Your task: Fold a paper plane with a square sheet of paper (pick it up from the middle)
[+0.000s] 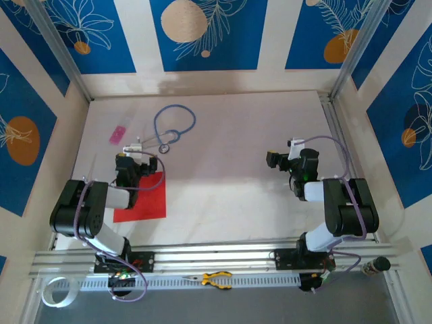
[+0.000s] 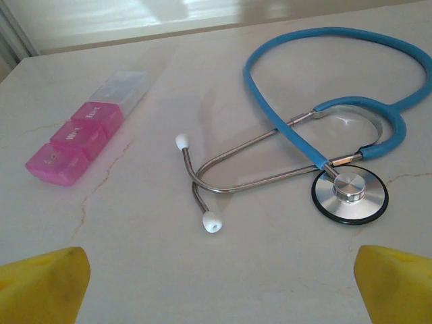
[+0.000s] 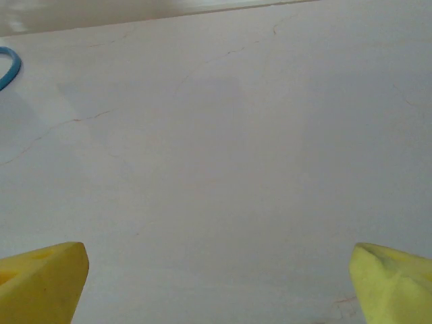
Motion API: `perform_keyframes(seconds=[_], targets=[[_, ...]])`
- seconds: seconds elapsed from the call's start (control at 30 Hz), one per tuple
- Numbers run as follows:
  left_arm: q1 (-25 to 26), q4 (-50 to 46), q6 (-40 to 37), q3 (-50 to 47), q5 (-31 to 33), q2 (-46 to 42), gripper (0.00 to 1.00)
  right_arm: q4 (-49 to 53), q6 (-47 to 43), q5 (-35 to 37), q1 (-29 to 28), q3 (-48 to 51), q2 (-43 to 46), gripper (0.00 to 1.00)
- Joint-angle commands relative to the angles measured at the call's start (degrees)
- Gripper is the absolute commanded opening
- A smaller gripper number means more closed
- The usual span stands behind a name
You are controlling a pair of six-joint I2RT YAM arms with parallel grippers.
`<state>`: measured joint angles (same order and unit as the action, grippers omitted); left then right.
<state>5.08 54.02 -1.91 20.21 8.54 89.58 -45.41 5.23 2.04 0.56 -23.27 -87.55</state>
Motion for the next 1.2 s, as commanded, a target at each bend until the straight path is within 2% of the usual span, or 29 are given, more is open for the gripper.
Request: perform_keyframes(seconds=[0.0,0.23,0.43,0.67,1.0,1.17], targets=[[-0.38,0.44,-0.46,0.97,-1.15,-0.02,1.00,-0.17,0.10,-0.51,-0.03,-0.87,0.45,0.99],[-0.34,0.30,-0.37,1.01,-1.17,0.05,1.00,0.25,0.59,-1.73,0.67,-1.23,0.27,0.99],[-0.38,0.27,-0.67,0.96,-1.81,0.09,1.00,-0.29,-0.01,0.69,-0.56,-0.83,0.28,0.99],[-0.34,0.36,-1.52,0.90,-4.31,-0.02,1.00,-0.30,-0.05,0.59,-0.47,-0.82,0.28,0.99],[-0.33,0.10,-1.44,1.00,-4.01,-0.02,1.00,-0.55,-0.05,0.73,-0.56,-0.74,0.36,0.99],[-0.34,1.86,-1.47,0.03,-4.56,-0.31,1.00,-1.42,-1.08,-0.88,-0.76,0.17,1.14,0.99]])
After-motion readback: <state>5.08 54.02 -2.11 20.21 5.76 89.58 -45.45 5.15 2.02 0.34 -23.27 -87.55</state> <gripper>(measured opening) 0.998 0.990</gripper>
